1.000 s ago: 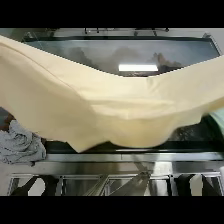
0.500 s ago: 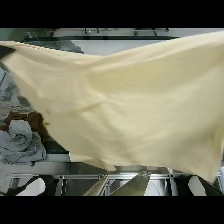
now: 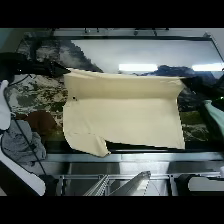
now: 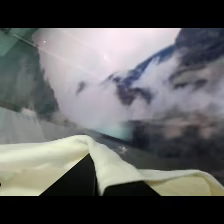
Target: Fold the shirts.
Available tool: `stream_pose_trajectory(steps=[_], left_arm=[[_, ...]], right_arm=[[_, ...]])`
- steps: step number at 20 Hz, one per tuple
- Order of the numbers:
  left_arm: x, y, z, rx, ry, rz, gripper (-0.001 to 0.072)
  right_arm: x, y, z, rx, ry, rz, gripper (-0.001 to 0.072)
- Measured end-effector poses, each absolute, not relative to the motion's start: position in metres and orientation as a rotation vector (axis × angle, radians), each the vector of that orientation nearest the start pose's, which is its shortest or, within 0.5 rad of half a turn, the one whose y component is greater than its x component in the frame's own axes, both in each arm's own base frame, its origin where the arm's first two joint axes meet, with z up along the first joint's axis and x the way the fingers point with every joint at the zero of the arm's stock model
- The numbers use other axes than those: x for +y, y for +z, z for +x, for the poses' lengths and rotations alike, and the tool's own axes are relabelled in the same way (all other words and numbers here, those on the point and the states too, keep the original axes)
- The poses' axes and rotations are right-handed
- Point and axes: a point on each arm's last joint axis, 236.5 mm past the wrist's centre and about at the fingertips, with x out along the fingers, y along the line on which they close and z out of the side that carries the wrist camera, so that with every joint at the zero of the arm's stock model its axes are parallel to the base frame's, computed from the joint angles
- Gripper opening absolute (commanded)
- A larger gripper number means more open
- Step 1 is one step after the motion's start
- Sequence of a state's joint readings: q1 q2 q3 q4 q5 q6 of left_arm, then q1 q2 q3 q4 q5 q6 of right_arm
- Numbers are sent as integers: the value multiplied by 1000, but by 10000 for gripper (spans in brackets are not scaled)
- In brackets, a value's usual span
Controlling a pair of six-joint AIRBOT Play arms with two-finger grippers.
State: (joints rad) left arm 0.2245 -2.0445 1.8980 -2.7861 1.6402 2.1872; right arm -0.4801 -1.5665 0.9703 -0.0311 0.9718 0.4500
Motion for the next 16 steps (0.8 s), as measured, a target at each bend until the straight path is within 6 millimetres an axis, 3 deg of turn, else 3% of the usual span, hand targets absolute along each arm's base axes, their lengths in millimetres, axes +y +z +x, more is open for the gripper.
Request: stream_pose_trajectory(steps=[3,6,13,16], left_arm=[[-117,17,518,1098,-1072,-690,21],[-118,-1,518,1148,-1055,-728,19],[-100,-6,471,1303,-1076,-841,17],[-99,-28,451,1404,-1031,-861,17]], right_arm=[[-38,-19,501,558,379,884,19],[-33,-24,504,540,428,931,19],[-34,-33,461,690,535,993,19],[-31,-44,447,764,544,996,19]])
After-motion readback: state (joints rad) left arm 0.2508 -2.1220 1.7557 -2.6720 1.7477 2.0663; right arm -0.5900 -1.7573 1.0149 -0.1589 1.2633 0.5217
